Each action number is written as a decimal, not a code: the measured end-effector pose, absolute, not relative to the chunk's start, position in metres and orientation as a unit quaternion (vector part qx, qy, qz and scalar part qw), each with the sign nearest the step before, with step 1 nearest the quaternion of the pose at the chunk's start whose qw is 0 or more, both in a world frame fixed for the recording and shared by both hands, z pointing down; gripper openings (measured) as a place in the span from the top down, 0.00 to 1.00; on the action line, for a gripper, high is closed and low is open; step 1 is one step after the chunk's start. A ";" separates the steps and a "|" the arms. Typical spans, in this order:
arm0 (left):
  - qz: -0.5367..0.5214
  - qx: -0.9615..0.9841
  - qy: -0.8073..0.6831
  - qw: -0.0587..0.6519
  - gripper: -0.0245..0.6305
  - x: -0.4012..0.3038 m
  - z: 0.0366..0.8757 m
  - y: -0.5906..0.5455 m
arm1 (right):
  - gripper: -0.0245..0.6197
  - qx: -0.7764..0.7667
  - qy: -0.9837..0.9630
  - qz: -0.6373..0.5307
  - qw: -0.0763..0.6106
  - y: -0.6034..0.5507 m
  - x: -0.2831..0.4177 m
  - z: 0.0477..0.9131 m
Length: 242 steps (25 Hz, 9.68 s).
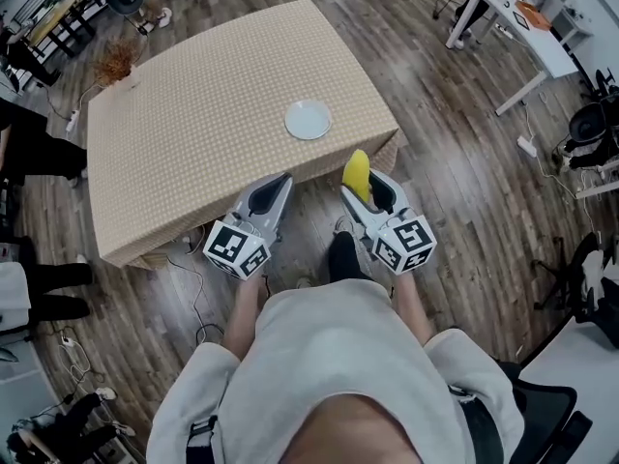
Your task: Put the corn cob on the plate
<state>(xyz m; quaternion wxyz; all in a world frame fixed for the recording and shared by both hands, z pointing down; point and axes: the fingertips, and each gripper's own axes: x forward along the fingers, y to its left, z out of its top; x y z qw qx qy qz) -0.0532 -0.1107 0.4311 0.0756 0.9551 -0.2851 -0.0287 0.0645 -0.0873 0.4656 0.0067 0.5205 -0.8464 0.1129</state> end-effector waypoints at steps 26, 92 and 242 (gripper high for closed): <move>-0.025 0.928 -0.364 0.077 0.95 -0.016 0.421 -0.314 | 0.60 0.458 -0.878 0.135 0.006 -0.308 0.105 0.465; 0.043 0.910 -0.350 0.219 0.95 -0.094 0.545 -0.376 | 0.60 0.249 -0.850 0.000 0.465 -0.398 0.012 0.718; -0.027 0.954 -0.294 0.058 0.95 -0.010 0.417 -0.006 | 0.97 0.511 -0.858 0.042 0.043 -0.017 0.051 0.441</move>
